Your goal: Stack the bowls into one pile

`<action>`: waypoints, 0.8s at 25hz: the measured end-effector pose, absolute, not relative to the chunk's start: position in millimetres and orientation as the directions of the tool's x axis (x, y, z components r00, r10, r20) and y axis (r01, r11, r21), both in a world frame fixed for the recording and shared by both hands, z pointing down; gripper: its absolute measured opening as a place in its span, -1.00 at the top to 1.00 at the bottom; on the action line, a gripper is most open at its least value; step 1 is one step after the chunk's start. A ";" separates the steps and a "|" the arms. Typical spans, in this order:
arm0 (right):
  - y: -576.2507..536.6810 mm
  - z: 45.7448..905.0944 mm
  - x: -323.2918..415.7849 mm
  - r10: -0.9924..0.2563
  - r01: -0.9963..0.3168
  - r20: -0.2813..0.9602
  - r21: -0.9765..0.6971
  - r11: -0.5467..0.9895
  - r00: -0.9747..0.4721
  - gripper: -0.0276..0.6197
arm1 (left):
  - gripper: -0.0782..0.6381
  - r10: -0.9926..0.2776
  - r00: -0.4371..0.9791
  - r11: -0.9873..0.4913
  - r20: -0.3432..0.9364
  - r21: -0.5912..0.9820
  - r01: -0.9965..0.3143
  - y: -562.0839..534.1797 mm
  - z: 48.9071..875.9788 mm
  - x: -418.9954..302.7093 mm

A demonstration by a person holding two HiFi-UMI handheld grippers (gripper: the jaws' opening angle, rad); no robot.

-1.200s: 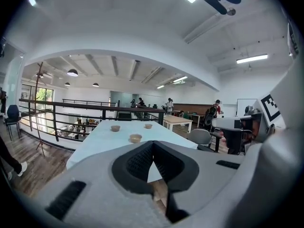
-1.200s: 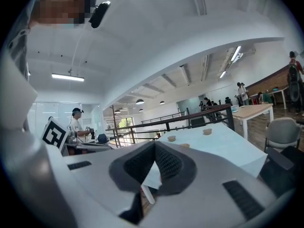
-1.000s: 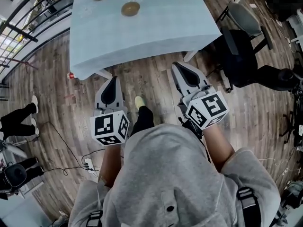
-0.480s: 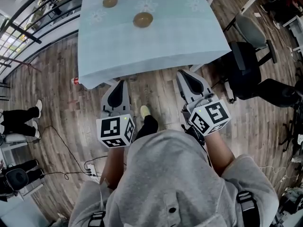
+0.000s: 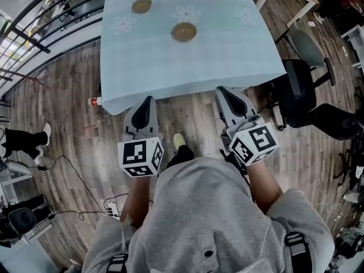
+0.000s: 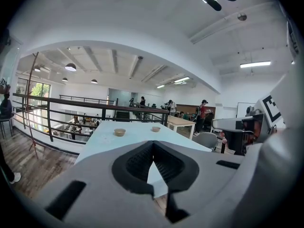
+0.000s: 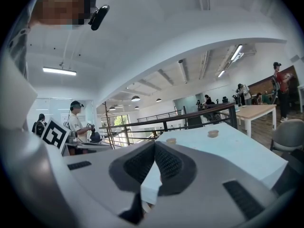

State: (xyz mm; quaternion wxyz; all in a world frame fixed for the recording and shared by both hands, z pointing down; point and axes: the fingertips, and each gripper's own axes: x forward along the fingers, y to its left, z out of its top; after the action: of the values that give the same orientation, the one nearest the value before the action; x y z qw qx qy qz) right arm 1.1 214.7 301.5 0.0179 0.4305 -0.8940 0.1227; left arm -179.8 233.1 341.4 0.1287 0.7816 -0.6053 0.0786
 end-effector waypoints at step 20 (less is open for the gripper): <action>166.3 309.9 -35.8 -0.795 -0.810 0.167 -0.189 0.555 -0.583 0.83 | 0.73 -0.908 0.311 -0.283 0.280 0.135 -0.949 175.0 353.4 -215.2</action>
State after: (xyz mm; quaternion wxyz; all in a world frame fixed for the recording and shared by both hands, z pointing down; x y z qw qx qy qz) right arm -35.8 166.3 309.9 0.0309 0.4553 -0.8812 0.1232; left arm -215.2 175.0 353.4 0.1388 0.7976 -0.5823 0.0741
